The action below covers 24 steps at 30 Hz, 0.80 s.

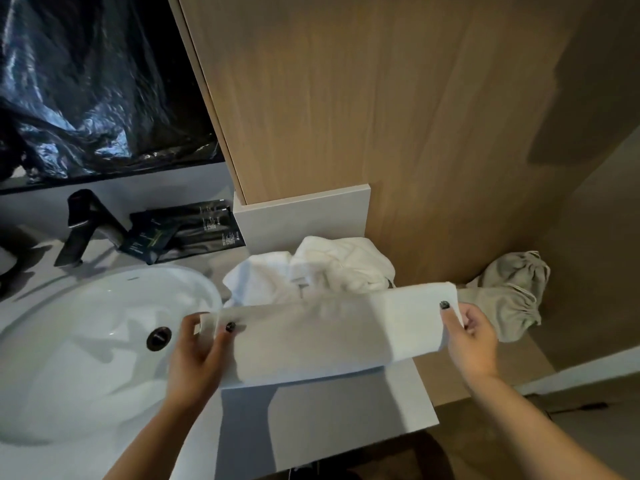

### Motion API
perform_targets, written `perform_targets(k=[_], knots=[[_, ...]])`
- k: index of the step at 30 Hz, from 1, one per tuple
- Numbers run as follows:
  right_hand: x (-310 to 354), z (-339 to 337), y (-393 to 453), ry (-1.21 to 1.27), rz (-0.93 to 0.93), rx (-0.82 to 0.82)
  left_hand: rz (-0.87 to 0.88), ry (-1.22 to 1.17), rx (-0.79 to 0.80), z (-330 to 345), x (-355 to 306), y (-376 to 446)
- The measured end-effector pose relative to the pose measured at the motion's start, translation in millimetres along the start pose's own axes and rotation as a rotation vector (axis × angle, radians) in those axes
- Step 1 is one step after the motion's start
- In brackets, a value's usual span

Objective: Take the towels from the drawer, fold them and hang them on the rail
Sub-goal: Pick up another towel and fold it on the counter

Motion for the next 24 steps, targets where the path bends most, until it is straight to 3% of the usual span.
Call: perform_targets(k=[4, 10, 13, 15, 17, 19, 21, 24], knots=[[-4, 18, 8, -0.026, 0.028, -0.024, -0.067, 0.064, 0.056, 5, -2, 26], [-22, 32, 18, -0.292, 0.099, 0.002, -0.201, 0.203, 0.115, 21, 22, 41], [-23, 30, 19, -0.396, 0.105, -0.011, -0.182, 0.388, 0.071, 22, 9, 47], [-20, 33, 14, -0.454, 0.113, -0.025, 0.022, 0.573, -0.020, 23, -18, 50], [-4, 38, 7, -0.584, 0.001, -0.077, 0.380, 0.644, -0.056, 40, -56, 37], [19, 53, -4, -0.734, -0.226, -0.070, 0.691, 0.668, 0.096, 74, -81, 13], [41, 82, -22, -0.821, -0.496, 0.071, 0.808, 0.792, 0.300, 109, -83, -1], [38, 140, -66, -1.000, -0.771, 0.444, 0.790, 0.849, 0.343, 129, -77, 6]])
Point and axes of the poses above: each hand's wrist, its own y-axis towards the middle knuckle, its own z-axis out of the palm, x = y × z, the point moved 7 cm from there along y, towards the middle knuckle, and after that the axes turned 12 degrees about y, right-handed, at the moved point
